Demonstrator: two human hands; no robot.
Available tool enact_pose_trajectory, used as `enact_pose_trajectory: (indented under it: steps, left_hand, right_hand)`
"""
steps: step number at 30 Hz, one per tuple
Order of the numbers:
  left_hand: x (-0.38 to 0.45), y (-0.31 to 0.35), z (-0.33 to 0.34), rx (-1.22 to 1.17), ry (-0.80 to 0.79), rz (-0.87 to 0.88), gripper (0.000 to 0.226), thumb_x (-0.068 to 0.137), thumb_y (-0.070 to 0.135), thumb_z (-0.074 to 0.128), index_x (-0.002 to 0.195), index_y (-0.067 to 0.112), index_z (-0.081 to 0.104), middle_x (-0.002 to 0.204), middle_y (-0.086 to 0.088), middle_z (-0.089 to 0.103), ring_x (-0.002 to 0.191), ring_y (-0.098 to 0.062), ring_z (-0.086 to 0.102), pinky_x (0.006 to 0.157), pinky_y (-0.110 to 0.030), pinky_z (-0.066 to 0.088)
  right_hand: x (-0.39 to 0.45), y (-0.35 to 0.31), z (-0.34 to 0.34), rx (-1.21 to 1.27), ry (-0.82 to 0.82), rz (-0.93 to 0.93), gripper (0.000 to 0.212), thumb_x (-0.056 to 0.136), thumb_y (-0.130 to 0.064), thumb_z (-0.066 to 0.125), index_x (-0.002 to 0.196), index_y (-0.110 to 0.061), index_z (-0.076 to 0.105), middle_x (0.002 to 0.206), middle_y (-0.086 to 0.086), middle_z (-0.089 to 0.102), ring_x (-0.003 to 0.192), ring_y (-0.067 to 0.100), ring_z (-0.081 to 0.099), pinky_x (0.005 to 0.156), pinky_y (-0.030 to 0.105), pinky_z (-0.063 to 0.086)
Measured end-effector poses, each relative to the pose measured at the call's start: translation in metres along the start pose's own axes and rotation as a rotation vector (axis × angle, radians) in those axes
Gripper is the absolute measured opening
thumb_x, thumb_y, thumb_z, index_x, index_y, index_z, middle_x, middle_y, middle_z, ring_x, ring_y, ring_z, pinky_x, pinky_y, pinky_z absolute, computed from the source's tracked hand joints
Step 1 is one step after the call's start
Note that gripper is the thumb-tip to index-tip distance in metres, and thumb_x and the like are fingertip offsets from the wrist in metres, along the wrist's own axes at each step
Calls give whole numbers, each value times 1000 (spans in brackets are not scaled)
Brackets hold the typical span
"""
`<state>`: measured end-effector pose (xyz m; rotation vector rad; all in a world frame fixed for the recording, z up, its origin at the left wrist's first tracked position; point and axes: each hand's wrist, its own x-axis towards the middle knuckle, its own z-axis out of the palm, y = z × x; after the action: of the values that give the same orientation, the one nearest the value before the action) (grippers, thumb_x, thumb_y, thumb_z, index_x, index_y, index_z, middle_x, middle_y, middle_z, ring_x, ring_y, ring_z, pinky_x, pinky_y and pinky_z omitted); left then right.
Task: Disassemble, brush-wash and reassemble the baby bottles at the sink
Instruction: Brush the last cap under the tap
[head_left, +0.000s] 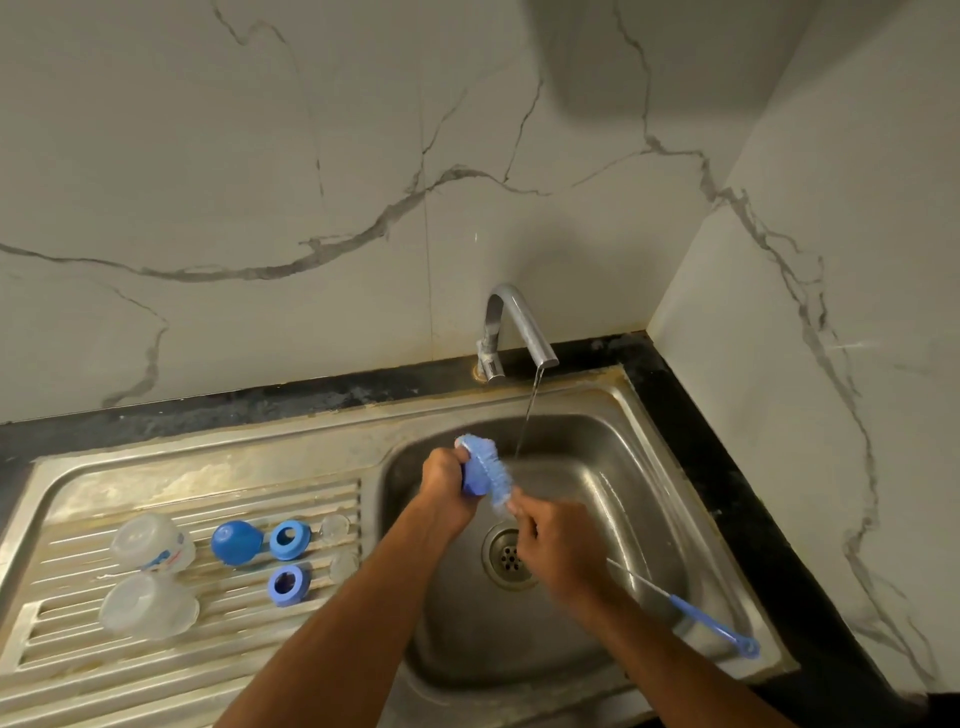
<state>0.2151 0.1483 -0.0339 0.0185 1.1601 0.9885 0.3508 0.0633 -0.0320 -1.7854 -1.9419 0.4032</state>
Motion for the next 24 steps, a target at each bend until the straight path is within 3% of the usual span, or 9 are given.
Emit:
enact_pose_trajectory:
  steps: [1, 3, 6, 12, 15, 18, 21, 24]
  left_hand:
    - [-3, -2, 2, -14, -17, -32, 30, 103, 19, 48, 125, 0, 56, 108, -20, 68, 100, -31, 66, 83, -43, 52]
    - [-10, -5, 7, -27, -77, -40, 26, 101, 19, 50, 120, 1, 55, 115, -23, 65, 107, -35, 64, 92, -47, 52]
    - [-5, 0, 8, -42, -73, 9, 30, 100, 17, 52, 124, 0, 54, 120, -23, 64, 111, -37, 63, 94, -50, 52]
    - [-5, -6, 9, -39, 26, 32, 32, 106, 25, 46, 122, 0, 57, 105, -19, 70, 93, -29, 69, 71, -40, 54]
    - [-2, -6, 12, -62, -14, 36, 35, 105, 28, 50, 125, 2, 60, 105, -16, 72, 88, -24, 71, 65, -35, 56]
    - [-10, -5, 18, -8, -124, 39, 31, 104, 35, 51, 117, 8, 59, 116, -19, 68, 109, -32, 66, 87, -44, 56]
    - [-7, 0, 15, 47, -97, 75, 35, 104, 27, 48, 130, 6, 56, 114, -15, 68, 112, -29, 65, 104, -44, 47]
    - [-5, -3, 12, 53, -50, 12, 41, 106, 31, 46, 134, 3, 56, 106, -14, 68, 95, -25, 66, 86, -40, 55]
  right_hand:
    - [5, 3, -4, 1, 16, 27, 11, 92, -19, 65, 97, -21, 74, 62, -9, 65, 49, 5, 55, 46, 12, 38]
    - [17, 8, -9, 26, 67, 89, 10, 93, -18, 65, 87, -18, 73, 58, -13, 57, 43, 0, 44, 44, 9, 26]
    - [12, 8, -6, 10, 75, 23, 11, 93, -17, 66, 84, -18, 72, 59, -7, 63, 44, 4, 45, 46, 7, 22]
    - [1, 6, -3, 57, 99, -55, 17, 90, -15, 68, 105, -18, 75, 68, -3, 71, 52, 10, 61, 47, 27, 50]
    - [1, -1, 0, 52, 87, -95, 22, 87, -10, 67, 106, -18, 74, 74, -4, 73, 57, 10, 64, 50, 26, 53]
    - [14, 7, -5, 53, 126, 20, 19, 91, -15, 64, 107, -17, 74, 80, -2, 75, 63, 8, 67, 55, 26, 56]
    - [8, 0, -5, 24, 95, -93, 20, 87, -12, 68, 105, -17, 75, 71, -2, 73, 55, 10, 64, 50, 27, 54]
    - [7, 6, -3, 26, 73, -59, 20, 88, -13, 68, 105, -18, 75, 75, -5, 74, 55, 8, 62, 49, 21, 51]
